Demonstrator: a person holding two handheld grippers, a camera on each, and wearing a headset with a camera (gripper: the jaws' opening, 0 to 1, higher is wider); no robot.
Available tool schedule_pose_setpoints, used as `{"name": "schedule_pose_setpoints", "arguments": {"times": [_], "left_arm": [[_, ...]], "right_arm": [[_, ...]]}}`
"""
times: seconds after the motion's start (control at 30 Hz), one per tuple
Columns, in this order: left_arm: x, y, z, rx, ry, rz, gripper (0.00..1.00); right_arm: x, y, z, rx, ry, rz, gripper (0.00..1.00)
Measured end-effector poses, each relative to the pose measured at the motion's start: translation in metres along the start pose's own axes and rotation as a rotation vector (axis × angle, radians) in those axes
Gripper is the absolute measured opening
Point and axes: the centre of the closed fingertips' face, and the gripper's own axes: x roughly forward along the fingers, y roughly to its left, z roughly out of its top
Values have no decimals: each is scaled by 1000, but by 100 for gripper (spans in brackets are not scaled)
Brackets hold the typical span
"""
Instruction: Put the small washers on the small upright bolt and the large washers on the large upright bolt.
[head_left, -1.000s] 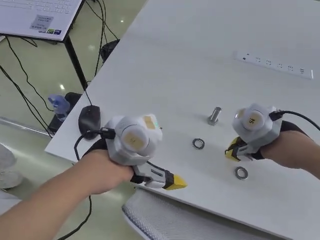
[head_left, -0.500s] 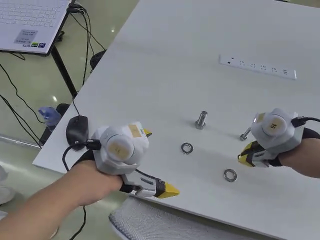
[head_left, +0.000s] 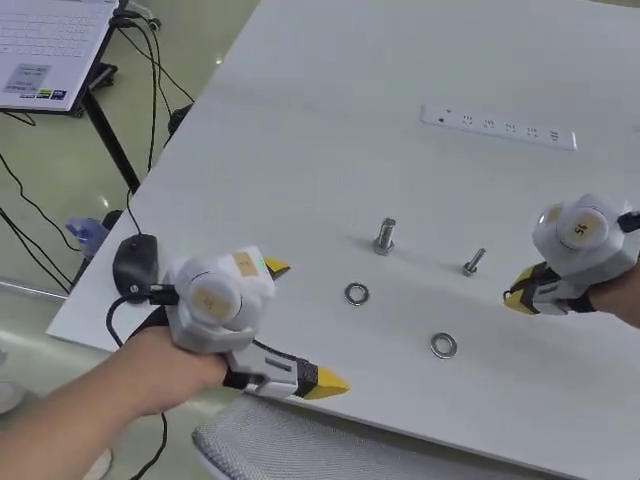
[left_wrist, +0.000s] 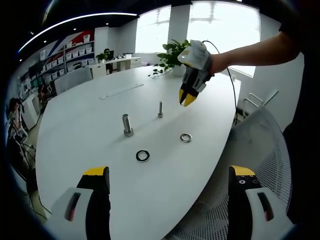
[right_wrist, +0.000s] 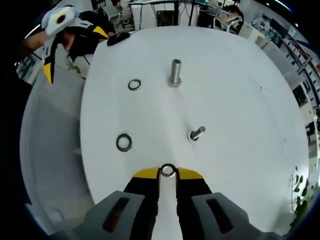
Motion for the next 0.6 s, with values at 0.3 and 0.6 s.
{"name": "schedule_pose_setpoints", "arguments": {"times": [0.3, 0.6], "left_arm": [[4, 5, -12, 9, 36, 18, 99], [5, 4, -13, 12, 45, 21, 98]], "right_arm": [[-4, -22, 20, -27, -21, -20, 12], [-4, -44, 37, -53, -25, -31, 12]]}}
